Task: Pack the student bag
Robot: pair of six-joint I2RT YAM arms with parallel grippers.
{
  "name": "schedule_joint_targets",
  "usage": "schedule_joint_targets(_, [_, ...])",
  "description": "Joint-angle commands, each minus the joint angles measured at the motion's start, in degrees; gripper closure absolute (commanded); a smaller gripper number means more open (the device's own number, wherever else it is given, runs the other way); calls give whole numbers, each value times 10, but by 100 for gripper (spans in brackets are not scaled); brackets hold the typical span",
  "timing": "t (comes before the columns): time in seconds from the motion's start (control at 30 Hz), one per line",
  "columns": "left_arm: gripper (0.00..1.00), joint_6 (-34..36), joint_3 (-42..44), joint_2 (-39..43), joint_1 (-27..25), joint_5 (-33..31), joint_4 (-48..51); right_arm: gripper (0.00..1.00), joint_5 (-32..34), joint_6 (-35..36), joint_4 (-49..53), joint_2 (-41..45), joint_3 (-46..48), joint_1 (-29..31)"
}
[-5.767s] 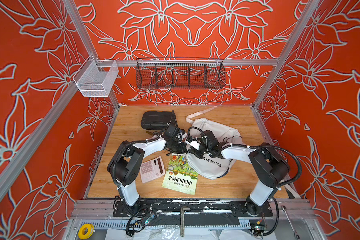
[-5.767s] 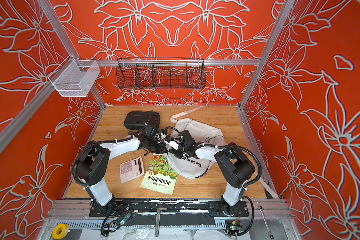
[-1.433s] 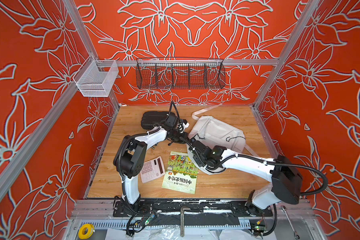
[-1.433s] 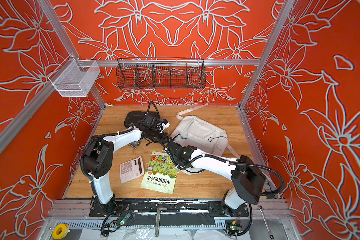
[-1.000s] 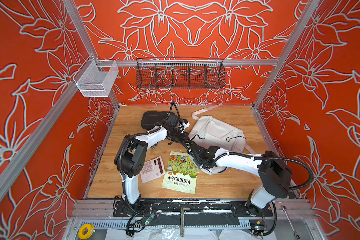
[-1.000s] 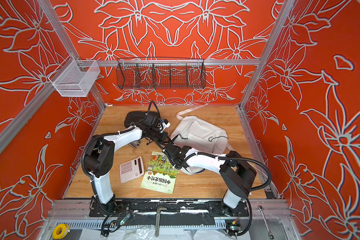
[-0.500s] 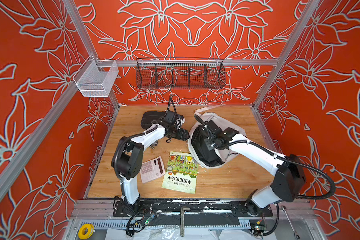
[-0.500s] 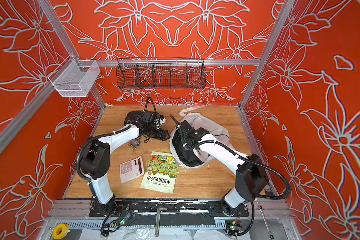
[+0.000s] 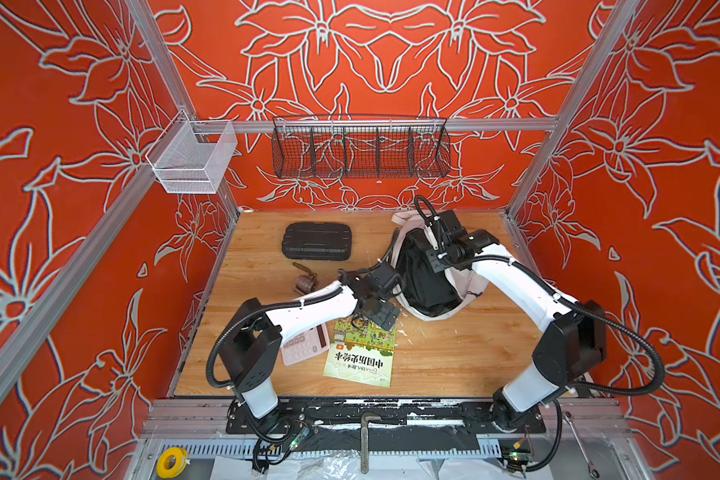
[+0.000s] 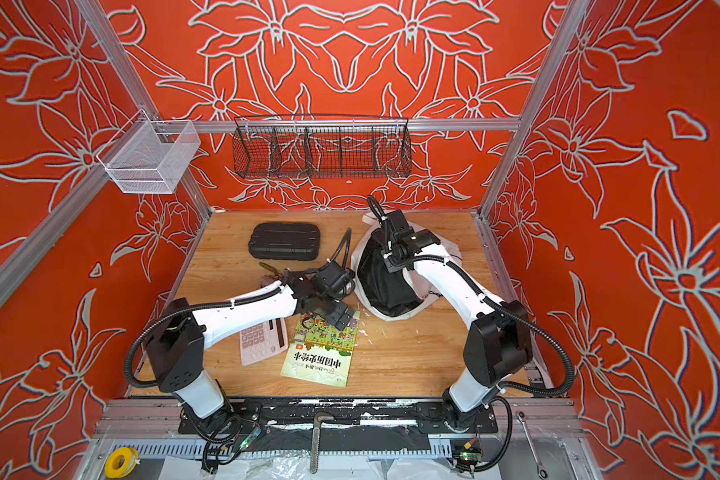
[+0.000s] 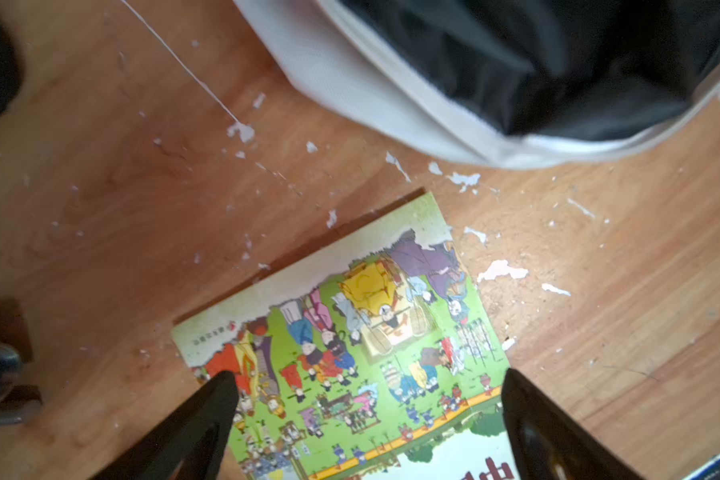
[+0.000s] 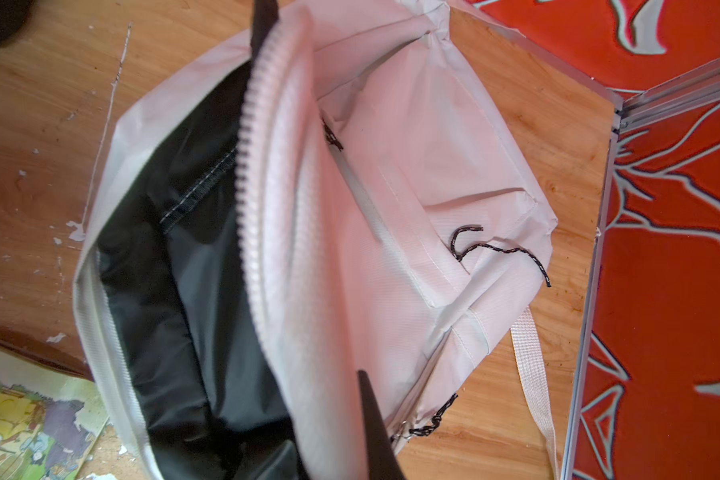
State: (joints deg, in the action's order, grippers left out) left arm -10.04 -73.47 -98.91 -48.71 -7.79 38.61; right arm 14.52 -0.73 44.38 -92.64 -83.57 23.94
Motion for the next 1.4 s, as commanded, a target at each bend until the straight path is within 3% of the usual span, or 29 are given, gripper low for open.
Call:
schedule_joint_targets(0.0, [4, -52, -16, -36, -35, -41, 52, 100, -24, 20, -2, 0, -18, -15])
schedule_joint_targets(0.23, [3, -87, -28, -87, -103, -38, 57, 100, -47, 22, -11, 4, -11, -16])
schedule_joint_targets(0.53, [2, -124, 3, -116, -122, -47, 43, 100, -52, 24, -16, 16, 2, -17])
schedule_joint_targets(0.67, [8, -139, -16, -146, -122, -77, 81, 100, -58, 21, -25, 22, 14, -16])
schedule_joint_targets(0.83, [24, -144, -8, -151, -122, -74, 73, 100, -56, 18, -34, 32, 32, -16])
schedule_joint_targets(1.03, [56, -143, -2, -171, -119, -45, 74, 100, -51, 20, -40, 41, 45, -16])
schedule_joint_targets(1.2, [100, -146, 8, -169, -117, -59, 75, 100, -51, 17, -47, 51, 57, -17])
schedule_joint_targets(1.37, [100, -143, -2, -154, -117, -94, 94, 100, -50, 13, -50, 62, 66, -17])
